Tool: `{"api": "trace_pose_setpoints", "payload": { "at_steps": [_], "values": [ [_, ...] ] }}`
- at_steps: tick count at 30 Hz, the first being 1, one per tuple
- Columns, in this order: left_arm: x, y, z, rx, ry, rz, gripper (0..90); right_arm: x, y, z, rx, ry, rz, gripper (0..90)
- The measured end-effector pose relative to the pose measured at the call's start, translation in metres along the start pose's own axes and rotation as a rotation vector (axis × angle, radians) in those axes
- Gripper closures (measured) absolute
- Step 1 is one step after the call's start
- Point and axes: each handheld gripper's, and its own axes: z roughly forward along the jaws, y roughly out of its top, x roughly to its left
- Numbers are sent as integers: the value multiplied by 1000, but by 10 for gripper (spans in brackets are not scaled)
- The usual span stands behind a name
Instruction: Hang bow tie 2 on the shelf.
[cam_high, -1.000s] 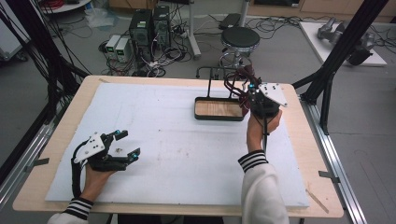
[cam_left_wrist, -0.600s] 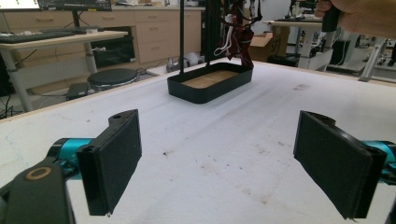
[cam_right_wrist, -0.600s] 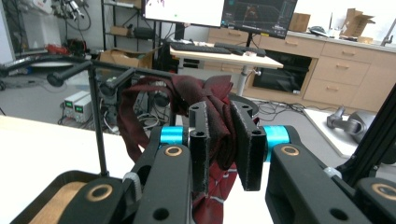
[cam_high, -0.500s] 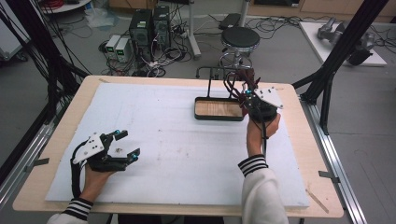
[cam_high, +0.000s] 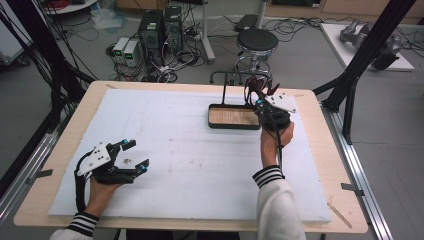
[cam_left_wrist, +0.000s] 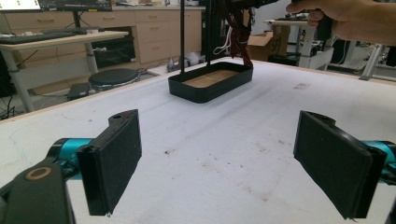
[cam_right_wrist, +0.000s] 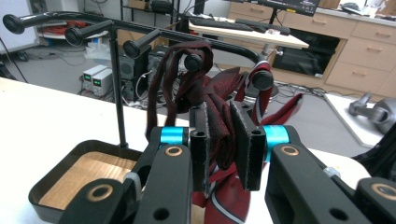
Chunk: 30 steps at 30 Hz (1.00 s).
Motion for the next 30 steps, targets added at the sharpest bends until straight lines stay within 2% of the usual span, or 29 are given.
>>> {"api": "trace_pose_setpoints", "payload": {
  "at_steps": [15,25,30],
  "values": [
    [-1,-1,3,6,-3,1,156,-2,-4,6,24,20,15,765],
    [-1,-1,3,8,-5,1,156,-3,-4,5,25,32,0,673],
    [-1,-1,2,8,-4,-2,156,-2,-4,5,29,35,-12,574]
  ]
}}
